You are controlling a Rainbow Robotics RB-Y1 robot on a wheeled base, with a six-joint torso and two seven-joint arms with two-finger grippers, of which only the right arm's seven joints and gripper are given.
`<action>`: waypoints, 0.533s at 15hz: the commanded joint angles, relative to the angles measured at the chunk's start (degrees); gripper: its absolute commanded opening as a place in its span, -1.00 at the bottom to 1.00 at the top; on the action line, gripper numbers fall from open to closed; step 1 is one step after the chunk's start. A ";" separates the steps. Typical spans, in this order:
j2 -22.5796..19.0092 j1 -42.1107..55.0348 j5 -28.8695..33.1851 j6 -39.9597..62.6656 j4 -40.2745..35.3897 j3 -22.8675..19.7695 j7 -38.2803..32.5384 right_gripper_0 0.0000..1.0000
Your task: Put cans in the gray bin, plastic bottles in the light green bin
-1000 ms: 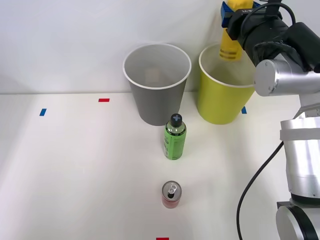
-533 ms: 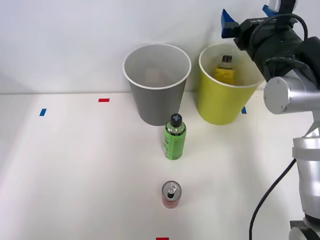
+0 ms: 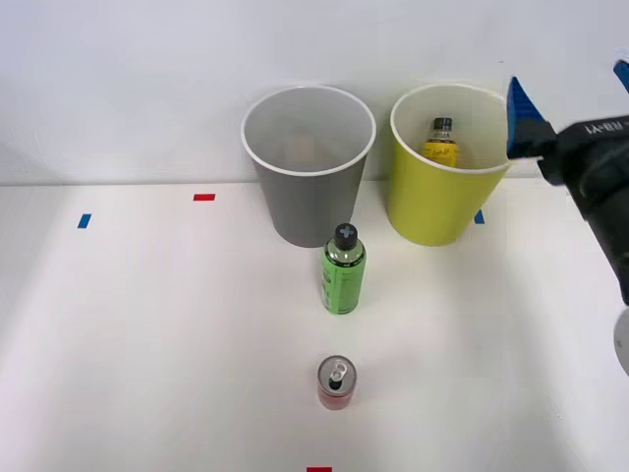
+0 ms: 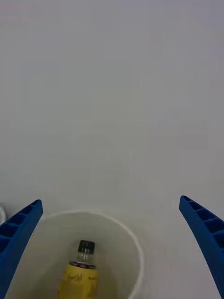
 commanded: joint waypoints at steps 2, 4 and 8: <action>0.10 17.43 -0.06 -8.43 -7.83 -1.52 0.03 1.00; 0.10 25.69 0.21 -15.02 -7.83 -0.82 0.03 1.00; 0.10 37.12 0.21 -20.12 -7.83 0.24 -0.15 1.00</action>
